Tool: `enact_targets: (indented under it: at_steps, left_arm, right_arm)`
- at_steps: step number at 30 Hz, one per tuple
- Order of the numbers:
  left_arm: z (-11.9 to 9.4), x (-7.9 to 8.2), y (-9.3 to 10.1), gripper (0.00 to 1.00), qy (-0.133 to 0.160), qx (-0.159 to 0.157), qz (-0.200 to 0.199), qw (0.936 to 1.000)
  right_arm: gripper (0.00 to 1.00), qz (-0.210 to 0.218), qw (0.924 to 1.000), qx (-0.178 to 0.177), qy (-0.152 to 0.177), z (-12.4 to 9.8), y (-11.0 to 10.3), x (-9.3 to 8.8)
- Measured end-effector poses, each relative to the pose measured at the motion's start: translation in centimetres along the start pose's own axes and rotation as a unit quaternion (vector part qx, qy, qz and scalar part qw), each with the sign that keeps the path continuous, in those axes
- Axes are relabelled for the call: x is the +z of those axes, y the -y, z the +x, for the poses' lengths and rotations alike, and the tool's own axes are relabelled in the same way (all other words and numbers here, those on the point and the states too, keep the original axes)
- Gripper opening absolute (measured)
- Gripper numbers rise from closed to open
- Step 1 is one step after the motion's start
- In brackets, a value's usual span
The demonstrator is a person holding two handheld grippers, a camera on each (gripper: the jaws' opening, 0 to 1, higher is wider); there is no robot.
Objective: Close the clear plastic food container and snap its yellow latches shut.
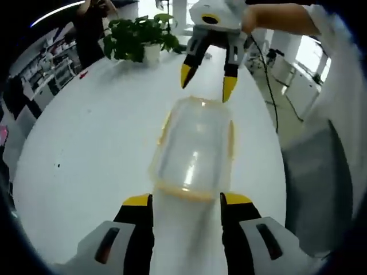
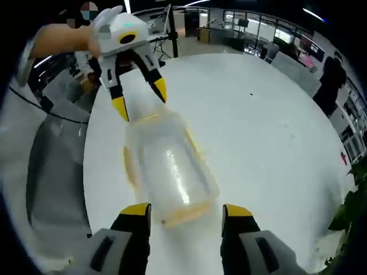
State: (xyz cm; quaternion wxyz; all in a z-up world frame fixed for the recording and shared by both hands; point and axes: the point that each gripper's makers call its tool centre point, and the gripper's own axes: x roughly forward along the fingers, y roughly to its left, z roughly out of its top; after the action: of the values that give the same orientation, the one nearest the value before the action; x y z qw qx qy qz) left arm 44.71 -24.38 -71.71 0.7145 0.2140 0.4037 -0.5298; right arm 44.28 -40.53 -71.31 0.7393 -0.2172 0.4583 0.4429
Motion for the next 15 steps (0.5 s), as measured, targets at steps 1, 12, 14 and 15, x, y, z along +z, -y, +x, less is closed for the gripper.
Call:
enact_targets:
  at_steps: [1,12,14,15]
  left_arm:
    - [0.0,-0.4,-0.1,0.5,-0.004,0.004,-0.05,0.9987]
    - [0.8,0.1,0.0,0.54,0.065,0.026,-0.311,0.9478]
    - [1.0,0.2,0.1,0.55,0.066,0.026,-0.305,0.9497]
    - [1.2,0.0,0.1,0.55,0.062,0.033,-0.305,0.9497]
  right_arm:
    - [0.45,0.035,0.9993,-0.011,-0.004,0.0,0.2,-0.2]
    - [0.43,0.18,0.9828,-0.041,-0.012,1.0,0.0,-0.4]
    - [0.44,0.185,0.9818,-0.041,-0.013,1.3,-0.1,-0.5]
    - [0.44,0.19,0.9805,-0.045,-0.015,1.4,-0.1,-0.7]
